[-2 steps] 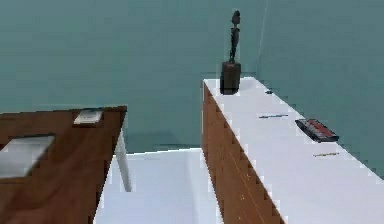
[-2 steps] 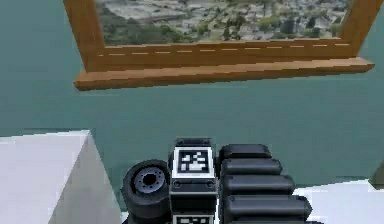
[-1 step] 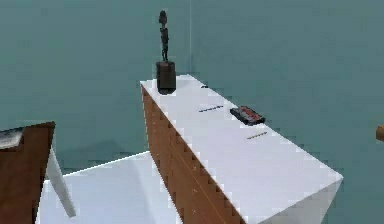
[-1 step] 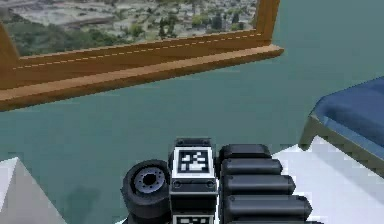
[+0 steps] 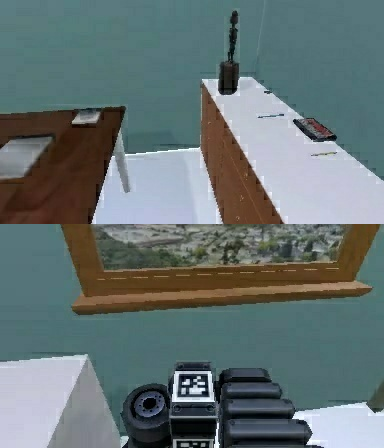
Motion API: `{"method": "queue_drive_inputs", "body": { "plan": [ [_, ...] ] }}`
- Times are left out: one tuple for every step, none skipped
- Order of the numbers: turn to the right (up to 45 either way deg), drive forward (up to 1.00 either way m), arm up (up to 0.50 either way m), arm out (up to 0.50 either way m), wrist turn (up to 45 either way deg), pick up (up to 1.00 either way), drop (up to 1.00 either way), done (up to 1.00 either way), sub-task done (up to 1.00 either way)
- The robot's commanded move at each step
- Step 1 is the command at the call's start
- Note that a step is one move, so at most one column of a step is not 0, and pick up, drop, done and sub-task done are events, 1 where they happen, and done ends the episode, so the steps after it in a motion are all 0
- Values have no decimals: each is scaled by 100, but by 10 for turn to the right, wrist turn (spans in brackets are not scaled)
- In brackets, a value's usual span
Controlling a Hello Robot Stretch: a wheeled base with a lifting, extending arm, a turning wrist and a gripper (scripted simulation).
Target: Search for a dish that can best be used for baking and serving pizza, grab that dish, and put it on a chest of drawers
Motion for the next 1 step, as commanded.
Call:
{"method": "queue_drive_inputs", "body": {
  "plan": [
    [120,0,0,0,0,0,0,0,0]
  ]
}}
